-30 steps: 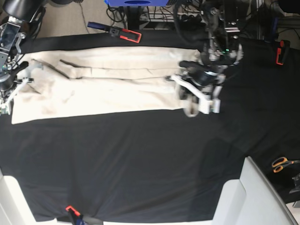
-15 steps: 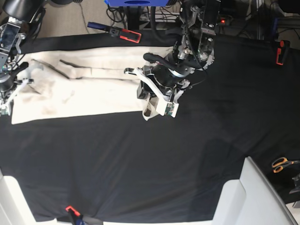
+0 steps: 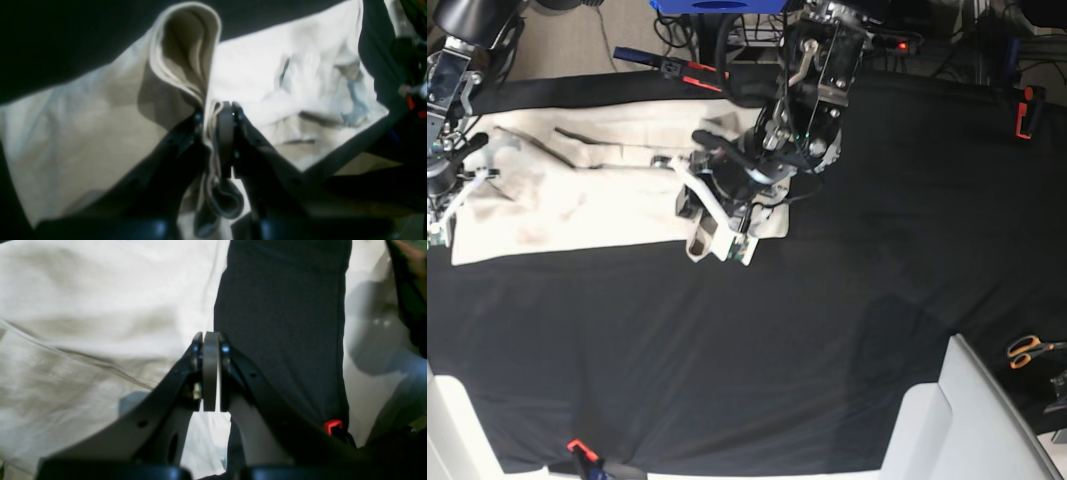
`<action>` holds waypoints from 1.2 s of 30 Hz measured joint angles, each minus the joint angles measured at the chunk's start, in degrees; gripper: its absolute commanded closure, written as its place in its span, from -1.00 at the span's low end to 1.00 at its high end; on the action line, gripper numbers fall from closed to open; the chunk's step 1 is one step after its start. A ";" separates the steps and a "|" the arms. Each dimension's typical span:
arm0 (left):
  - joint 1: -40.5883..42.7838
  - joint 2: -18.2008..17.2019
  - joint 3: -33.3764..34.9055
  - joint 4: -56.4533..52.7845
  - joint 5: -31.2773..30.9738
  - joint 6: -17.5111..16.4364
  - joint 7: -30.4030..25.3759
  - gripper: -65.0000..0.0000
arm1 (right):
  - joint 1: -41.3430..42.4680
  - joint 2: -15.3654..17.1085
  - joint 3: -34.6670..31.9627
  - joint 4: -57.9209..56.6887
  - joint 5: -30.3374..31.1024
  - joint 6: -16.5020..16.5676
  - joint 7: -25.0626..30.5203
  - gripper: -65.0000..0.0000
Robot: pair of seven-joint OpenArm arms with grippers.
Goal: Fold the T-shirt properly
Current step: 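Lift the strip end with the left gripper and fold it toward the right gripper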
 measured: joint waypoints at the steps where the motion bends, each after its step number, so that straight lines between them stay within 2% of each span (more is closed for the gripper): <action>1: -0.37 0.11 0.02 -0.76 0.00 -0.02 0.00 1.00 | 0.00 0.00 0.00 0.00 0.02 -0.02 0.02 1.00; 9: -1.60 0.15 3.54 -4.28 -0.04 -0.04 0.11 1.00 | 0.02 -0.02 0.00 0.00 0.02 0.00 0.02 1.00; 19: -3.63 0.74 3.50 -8.09 -0.07 0.00 0.09 1.00 | 0.02 0.09 0.00 0.00 0.02 0.00 0.02 1.00; 23: -4.39 0.37 3.50 -8.83 -5.42 0.00 0.22 1.00 | 0.02 0.11 -0.02 0.00 0.02 0.00 0.02 1.00; 36: -5.73 0.42 3.54 -8.83 -5.86 0.02 0.04 1.00 | 0.37 0.09 0.00 -0.02 0.00 0.02 -0.02 1.00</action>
